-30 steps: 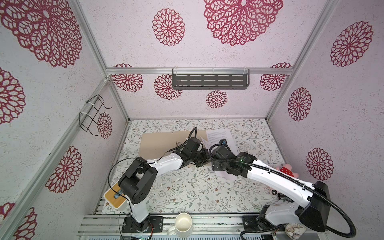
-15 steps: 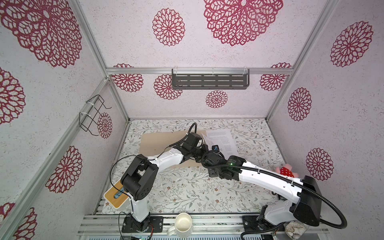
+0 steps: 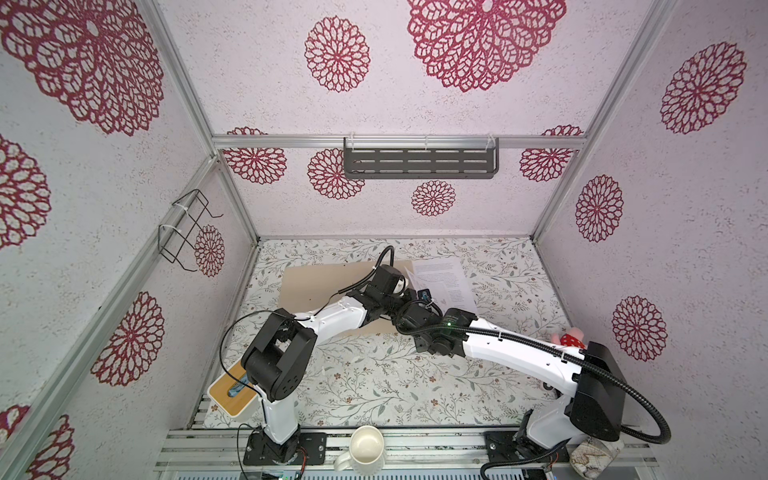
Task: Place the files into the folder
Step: 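Carry the drawing sheet over the folder with the right gripper while the left gripper rises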
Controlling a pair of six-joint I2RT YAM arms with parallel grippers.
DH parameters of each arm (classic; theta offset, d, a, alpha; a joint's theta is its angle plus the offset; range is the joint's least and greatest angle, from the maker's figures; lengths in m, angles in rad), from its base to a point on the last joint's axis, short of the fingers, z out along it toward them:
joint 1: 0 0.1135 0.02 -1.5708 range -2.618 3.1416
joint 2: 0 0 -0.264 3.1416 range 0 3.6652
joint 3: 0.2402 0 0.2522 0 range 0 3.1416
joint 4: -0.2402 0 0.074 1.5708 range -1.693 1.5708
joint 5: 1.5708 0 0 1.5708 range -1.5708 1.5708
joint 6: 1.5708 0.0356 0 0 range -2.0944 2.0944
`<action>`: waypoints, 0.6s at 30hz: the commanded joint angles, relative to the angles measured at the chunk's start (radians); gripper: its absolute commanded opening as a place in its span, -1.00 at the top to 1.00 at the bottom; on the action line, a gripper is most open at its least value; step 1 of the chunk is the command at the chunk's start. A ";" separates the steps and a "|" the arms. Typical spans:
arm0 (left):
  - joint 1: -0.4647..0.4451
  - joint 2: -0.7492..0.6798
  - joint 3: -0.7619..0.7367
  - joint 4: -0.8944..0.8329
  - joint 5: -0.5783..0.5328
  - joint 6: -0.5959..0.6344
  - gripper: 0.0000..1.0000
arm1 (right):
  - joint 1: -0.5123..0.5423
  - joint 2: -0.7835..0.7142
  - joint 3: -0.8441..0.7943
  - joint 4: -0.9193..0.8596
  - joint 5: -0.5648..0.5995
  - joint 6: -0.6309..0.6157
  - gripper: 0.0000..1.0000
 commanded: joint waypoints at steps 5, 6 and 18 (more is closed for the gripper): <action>0.005 0.008 0.013 0.040 0.029 -0.018 0.94 | 0.002 0.016 0.043 -0.047 0.063 -0.023 0.28; 0.005 0.008 0.013 0.040 0.030 -0.018 0.93 | 0.002 0.019 0.044 -0.048 0.063 -0.023 0.31; 0.004 0.006 0.010 0.041 0.034 -0.019 0.90 | -0.002 0.011 0.042 -0.078 0.074 -0.026 0.69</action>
